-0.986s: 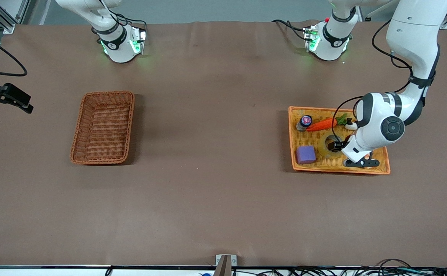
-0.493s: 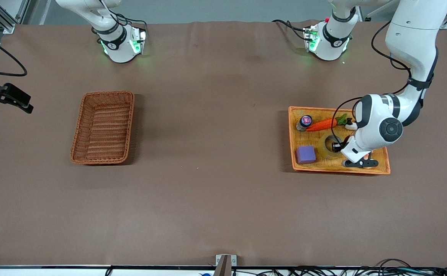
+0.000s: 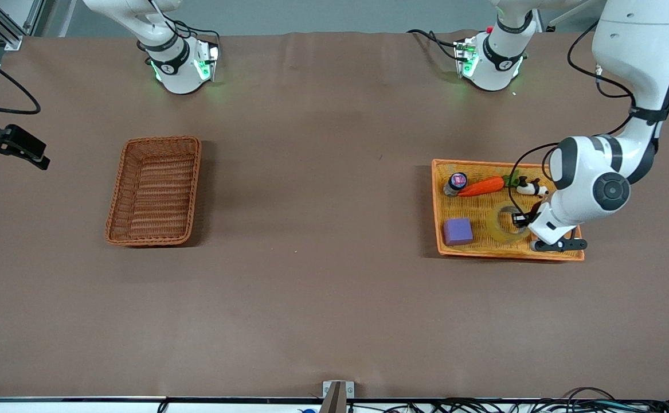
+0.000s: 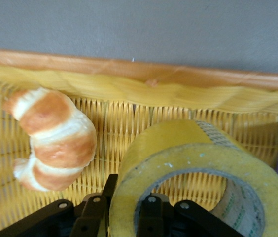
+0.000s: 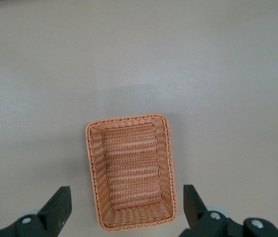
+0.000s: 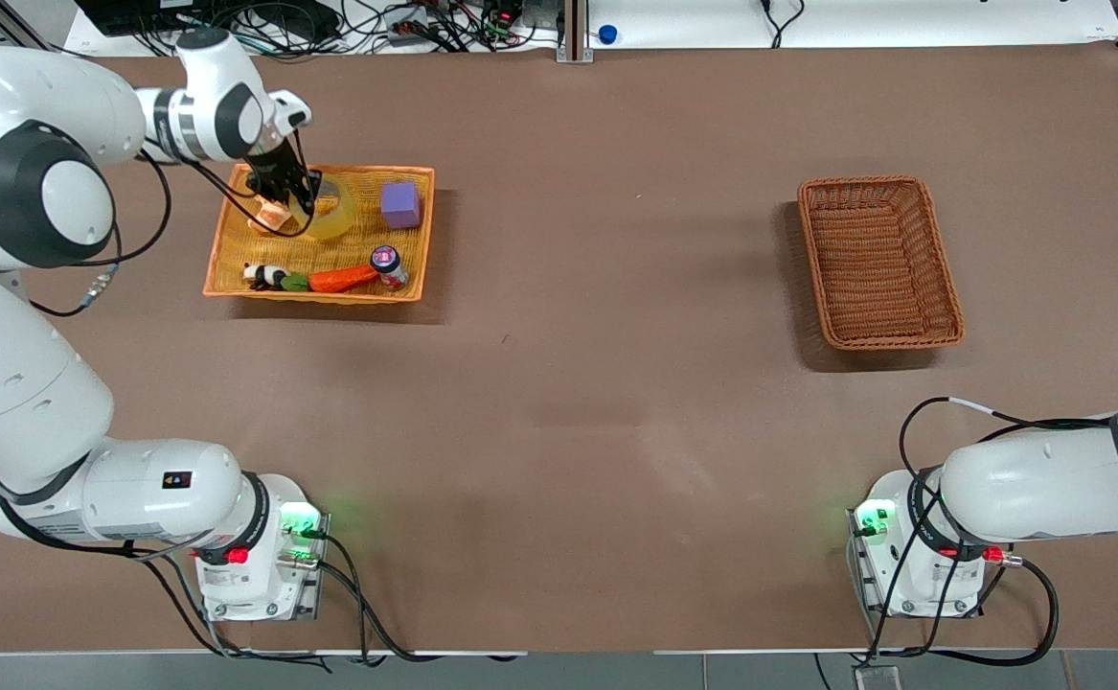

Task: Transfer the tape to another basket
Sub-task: 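Lower the left gripper onto the tape roll rim and close it, then lift the tape roll and carry it out of the tray with the left gripper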

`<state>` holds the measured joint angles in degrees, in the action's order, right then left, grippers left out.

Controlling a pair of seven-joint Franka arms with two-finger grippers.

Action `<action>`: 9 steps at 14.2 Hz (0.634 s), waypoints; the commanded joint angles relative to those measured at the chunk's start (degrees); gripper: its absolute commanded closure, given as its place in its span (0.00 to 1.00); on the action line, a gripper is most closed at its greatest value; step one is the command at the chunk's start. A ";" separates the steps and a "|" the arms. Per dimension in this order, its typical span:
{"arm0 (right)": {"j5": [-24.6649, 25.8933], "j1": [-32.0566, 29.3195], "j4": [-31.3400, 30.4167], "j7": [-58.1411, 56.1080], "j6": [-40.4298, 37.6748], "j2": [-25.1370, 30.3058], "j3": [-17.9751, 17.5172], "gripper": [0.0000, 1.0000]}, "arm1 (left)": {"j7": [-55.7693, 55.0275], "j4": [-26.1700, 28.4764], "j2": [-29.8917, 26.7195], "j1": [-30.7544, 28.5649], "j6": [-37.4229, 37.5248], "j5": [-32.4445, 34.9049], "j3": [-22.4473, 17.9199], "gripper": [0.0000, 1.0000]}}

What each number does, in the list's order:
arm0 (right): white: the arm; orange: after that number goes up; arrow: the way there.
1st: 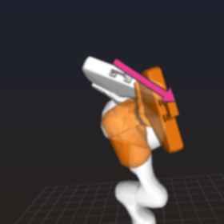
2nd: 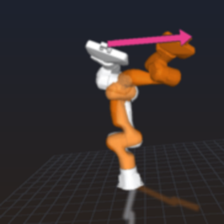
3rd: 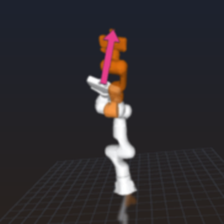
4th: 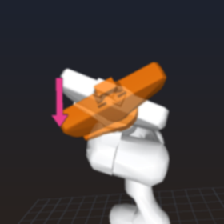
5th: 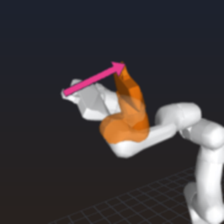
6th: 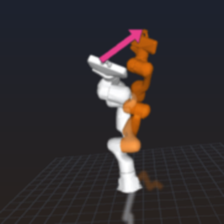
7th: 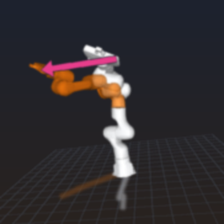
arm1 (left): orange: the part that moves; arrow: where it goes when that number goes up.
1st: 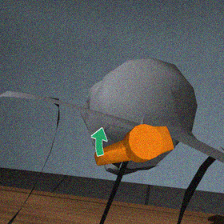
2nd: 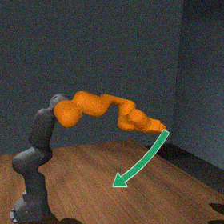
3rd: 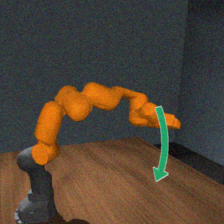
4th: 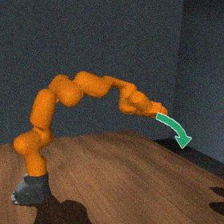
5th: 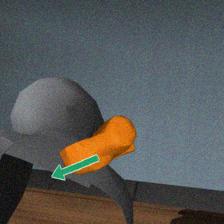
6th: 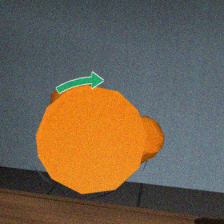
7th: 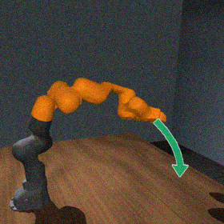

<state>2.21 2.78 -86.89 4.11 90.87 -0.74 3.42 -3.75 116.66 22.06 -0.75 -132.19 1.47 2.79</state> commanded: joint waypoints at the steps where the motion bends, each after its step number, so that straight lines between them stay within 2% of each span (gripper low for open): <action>1: -0.54 -0.50 0.58 -0.60 -0.08 -0.32 -0.34 0.00 | -0.82 -7.29 -1.41 0.31 9.54 0.99 1.77 0.99; 3: -0.45 -0.50 0.58 -0.60 -0.08 -0.32 -0.34 0.00 | -1.17 -12.75 -0.97 0.66 15.70 0.99 4.32 0.99; 5: -0.45 -0.67 0.67 -0.60 -0.08 -0.32 -0.34 0.00 | -1.26 -16.36 -0.35 0.83 18.79 0.99 6.87 0.98; 7: -0.54 -0.58 0.58 -0.60 0.01 -0.32 -0.34 0.00 | -2.92 -18.04 0.26 1.10 19.86 0.99 9.77 0.97; 9: -0.36 -0.23 0.67 -0.51 -0.08 -0.32 -0.43 0.00 | -8.96 -19.71 2.54 3.81 19.86 1.16 12.23 0.96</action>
<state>2.21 2.79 -86.89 4.10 90.87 -0.74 3.38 -7.92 100.37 21.69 0.82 -113.77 1.47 13.22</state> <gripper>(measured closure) 0.000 0.784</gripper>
